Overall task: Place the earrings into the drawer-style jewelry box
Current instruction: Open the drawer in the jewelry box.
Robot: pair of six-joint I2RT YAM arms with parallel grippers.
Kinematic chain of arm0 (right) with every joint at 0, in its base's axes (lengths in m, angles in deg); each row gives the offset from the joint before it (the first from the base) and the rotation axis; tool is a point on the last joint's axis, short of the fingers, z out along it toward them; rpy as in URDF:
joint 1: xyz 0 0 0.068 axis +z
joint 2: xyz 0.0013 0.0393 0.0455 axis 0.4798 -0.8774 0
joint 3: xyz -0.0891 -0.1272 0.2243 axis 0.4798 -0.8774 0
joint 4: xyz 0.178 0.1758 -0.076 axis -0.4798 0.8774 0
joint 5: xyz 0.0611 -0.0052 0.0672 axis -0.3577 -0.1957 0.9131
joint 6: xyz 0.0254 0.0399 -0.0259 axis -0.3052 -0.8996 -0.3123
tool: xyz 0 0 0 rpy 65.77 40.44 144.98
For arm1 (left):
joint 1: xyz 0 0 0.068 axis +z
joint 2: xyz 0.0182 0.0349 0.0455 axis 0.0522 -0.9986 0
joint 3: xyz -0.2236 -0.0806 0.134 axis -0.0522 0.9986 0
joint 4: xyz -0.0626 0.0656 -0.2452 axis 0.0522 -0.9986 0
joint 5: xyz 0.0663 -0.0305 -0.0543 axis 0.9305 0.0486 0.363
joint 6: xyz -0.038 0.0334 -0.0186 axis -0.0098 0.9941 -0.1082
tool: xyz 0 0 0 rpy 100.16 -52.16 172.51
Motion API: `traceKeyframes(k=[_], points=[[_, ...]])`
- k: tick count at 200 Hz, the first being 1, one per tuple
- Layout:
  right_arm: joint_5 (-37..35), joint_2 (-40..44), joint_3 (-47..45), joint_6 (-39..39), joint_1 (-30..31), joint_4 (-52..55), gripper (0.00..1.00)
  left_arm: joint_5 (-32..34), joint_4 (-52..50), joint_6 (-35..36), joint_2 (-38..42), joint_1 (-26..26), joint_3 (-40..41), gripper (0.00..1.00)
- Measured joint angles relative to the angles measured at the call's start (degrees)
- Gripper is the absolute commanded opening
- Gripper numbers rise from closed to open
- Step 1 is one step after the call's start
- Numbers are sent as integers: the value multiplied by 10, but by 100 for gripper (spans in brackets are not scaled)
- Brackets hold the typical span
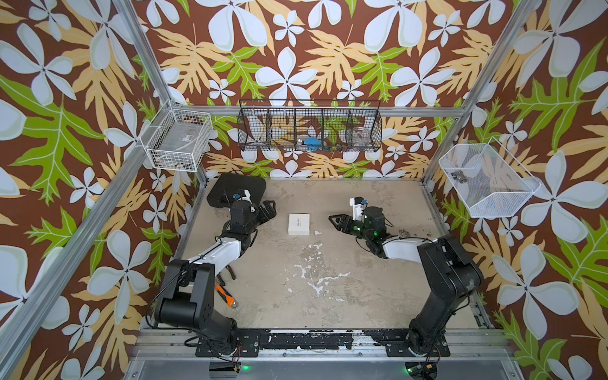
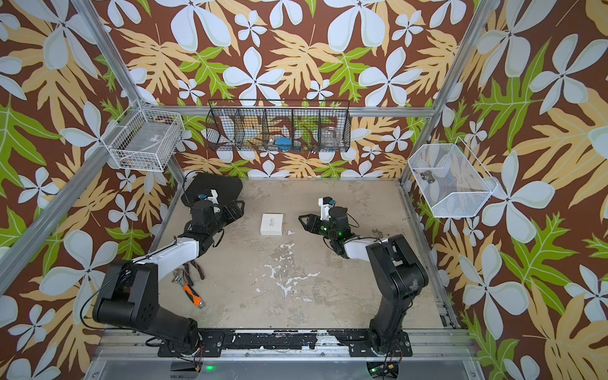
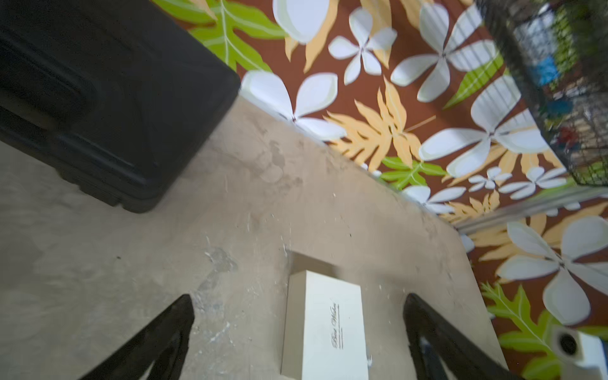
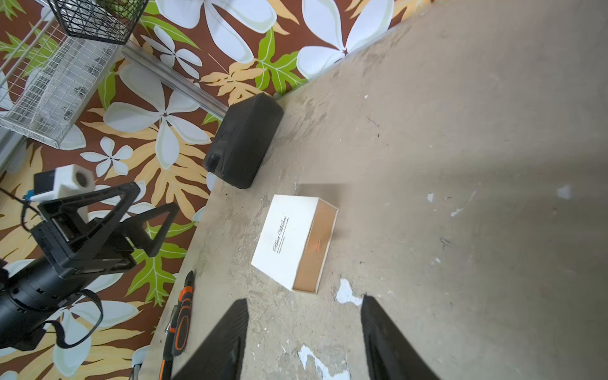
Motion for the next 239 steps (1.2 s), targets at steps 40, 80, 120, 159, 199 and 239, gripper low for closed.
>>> traceKeyframes(k=[40, 80, 120, 159, 199, 239], points=[[29, -66, 62, -22, 30, -3, 38, -88, -11, -20, -71, -7, -34, 91], [24, -109, 104, -35, 41, 19, 31, -129, -9, -42, -103, -14, -42, 85], [13, -140, 136, -38, 49, 50, 31, -154, 14, -58, -126, -27, -42, 82], [-2, -161, 155, -47, 53, 68, 25, -165, 24, -63, -141, -34, -44, 80], [-4, -179, 178, -49, 59, 82, 25, -169, 30, -71, -146, -37, -44, 80], [-4, -194, 190, -53, 62, 83, 25, -179, 49, -76, -159, -37, -41, 79]])
